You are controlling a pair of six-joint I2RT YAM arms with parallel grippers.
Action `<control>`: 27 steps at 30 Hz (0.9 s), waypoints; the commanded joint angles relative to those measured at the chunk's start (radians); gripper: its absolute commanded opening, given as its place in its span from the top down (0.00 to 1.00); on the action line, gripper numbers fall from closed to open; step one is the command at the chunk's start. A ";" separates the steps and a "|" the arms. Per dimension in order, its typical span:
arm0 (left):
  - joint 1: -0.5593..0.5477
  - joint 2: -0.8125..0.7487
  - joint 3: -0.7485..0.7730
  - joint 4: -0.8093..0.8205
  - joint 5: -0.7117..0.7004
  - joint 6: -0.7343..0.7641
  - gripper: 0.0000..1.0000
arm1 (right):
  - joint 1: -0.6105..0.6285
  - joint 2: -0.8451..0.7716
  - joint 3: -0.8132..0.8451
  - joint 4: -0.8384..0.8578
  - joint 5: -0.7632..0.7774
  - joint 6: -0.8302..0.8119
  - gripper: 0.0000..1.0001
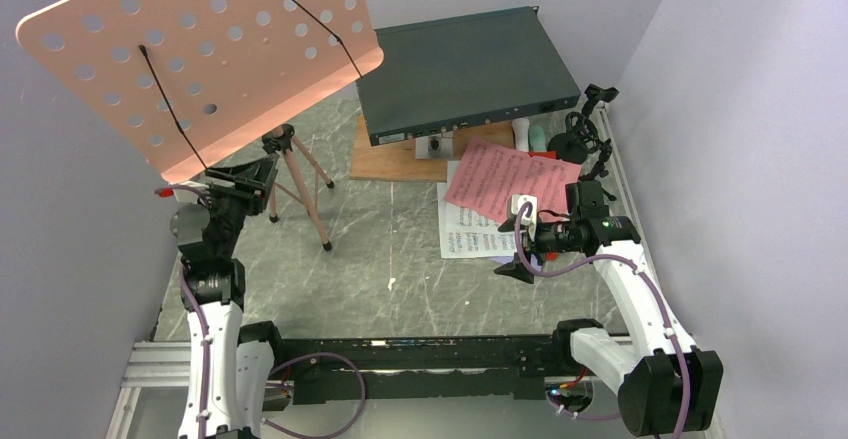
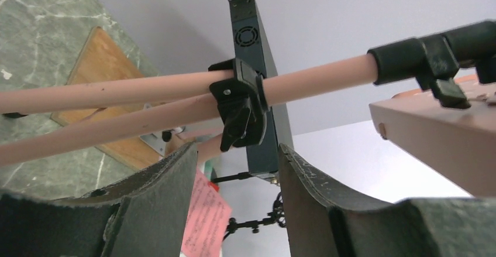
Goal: Pack up the instrument practice props
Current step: Adjust the music stand at the center of the board, then unscrew the knob on the music stand.
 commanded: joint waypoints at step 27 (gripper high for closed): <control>0.043 0.119 0.010 0.030 0.122 -0.583 0.96 | -0.002 0.000 0.005 0.000 -0.036 -0.026 0.00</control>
